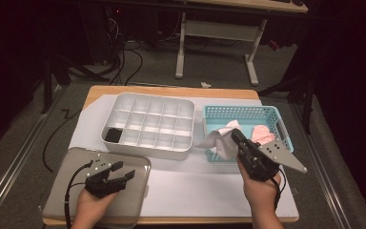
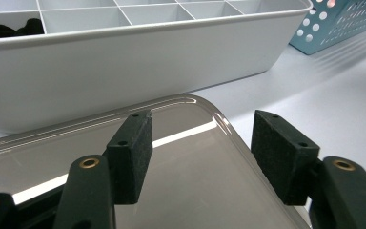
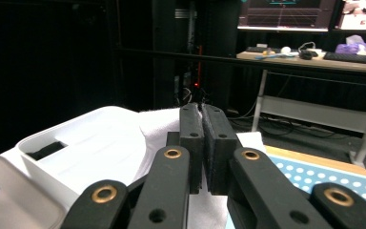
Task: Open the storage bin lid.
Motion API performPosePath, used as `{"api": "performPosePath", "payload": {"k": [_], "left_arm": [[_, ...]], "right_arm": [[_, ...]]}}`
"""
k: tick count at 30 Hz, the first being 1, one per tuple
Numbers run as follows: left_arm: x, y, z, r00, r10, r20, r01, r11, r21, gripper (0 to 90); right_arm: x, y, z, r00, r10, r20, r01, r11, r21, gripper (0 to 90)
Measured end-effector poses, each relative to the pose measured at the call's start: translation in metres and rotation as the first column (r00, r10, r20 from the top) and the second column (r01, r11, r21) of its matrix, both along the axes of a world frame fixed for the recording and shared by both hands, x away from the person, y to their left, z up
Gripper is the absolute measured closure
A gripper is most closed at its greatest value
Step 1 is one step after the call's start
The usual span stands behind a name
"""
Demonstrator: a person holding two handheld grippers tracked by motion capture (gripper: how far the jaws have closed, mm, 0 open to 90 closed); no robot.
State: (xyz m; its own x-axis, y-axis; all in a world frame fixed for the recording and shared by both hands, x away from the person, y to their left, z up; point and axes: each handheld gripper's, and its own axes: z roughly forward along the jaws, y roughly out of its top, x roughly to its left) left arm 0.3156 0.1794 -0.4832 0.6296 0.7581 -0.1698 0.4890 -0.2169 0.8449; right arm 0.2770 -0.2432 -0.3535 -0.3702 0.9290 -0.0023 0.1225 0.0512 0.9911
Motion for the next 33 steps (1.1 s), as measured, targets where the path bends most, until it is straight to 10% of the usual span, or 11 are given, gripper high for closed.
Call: {"api": "performPosePath", "payload": {"k": [21, 33], "left_arm": [[0.000, 0.003, 0.000, 1.0000, 0.006, 0.002, -0.006, 0.9999, -0.014, 40.0], [-0.002, 0.002, 0.002, 0.9999, 0.002, 0.012, -0.002, 0.9999, -0.013, 39.8]], "right_arm": [[-0.008, 0.046, -0.059, 0.9793, 0.138, -0.148, -0.144, 0.9891, -0.031, 87.5], [-0.009, 0.030, -0.103, 0.9574, 0.073, -0.279, -0.093, 0.9940, -0.057, 87.3]]}}
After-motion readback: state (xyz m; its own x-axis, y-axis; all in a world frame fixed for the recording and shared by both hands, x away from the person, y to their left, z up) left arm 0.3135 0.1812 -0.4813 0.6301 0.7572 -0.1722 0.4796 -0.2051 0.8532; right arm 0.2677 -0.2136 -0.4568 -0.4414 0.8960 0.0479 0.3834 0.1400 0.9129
